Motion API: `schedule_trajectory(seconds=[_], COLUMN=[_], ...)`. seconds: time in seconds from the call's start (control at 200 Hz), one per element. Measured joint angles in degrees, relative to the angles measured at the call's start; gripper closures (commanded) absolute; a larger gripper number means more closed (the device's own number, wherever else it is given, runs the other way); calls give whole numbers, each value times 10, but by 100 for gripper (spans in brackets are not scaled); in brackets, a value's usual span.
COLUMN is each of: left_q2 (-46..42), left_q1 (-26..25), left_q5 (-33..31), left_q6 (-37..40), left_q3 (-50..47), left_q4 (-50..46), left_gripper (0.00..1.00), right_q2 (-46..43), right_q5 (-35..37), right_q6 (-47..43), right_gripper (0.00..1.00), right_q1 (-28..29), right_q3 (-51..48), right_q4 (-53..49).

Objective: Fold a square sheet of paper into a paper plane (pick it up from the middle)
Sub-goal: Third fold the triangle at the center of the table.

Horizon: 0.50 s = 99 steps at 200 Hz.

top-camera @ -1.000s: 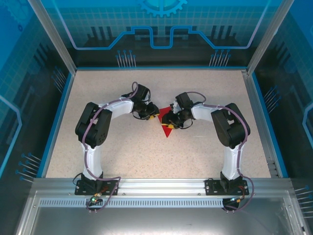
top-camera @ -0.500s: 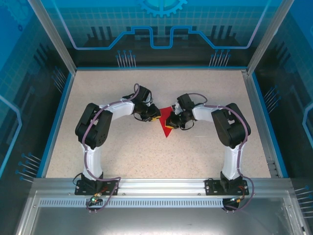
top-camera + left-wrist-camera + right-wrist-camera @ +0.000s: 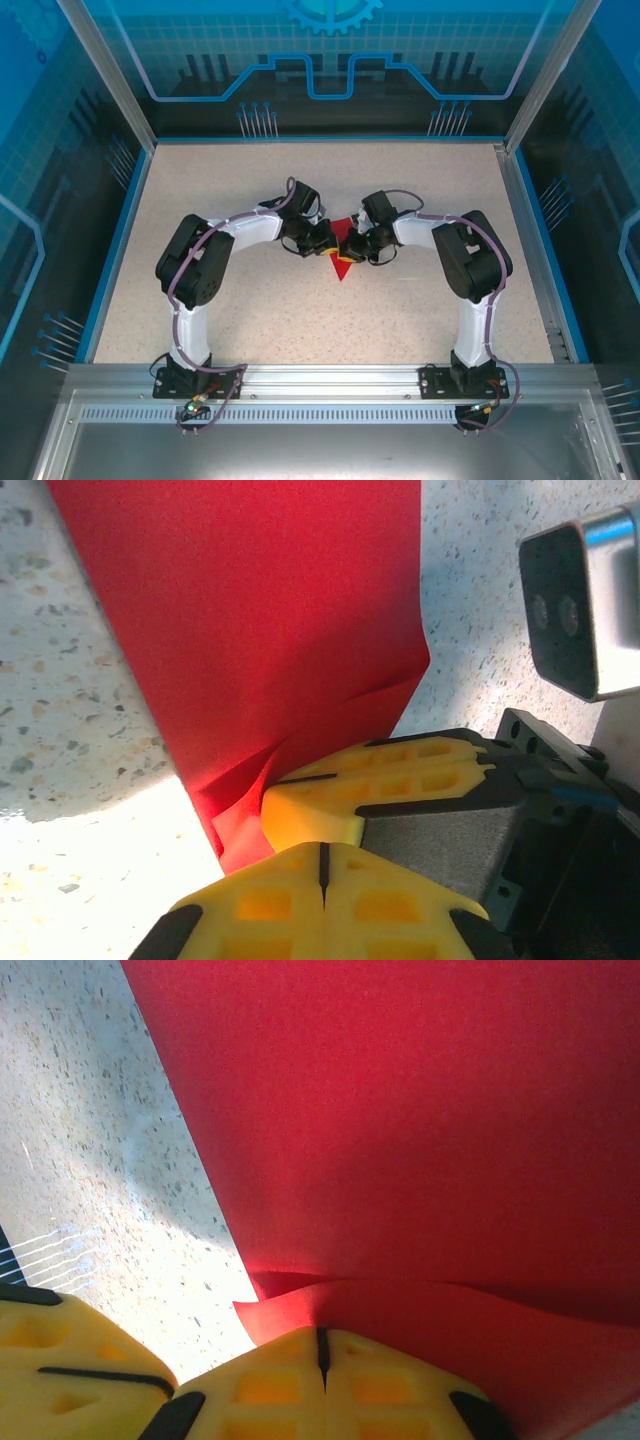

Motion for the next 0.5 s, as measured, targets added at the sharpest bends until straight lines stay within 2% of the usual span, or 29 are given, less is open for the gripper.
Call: schedule_trajectory(seconds=[0.495], left_q2=[34], left_q1=[0], left_q5=[-8], left_q6=[0], left_q3=[0], left_q4=[-10], left_gripper=[100], right_q2=[1], right_q5=[0], right_q6=[0], right_gripper=[100], right_q1=[0], right_q3=[3], right_q4=[-4])
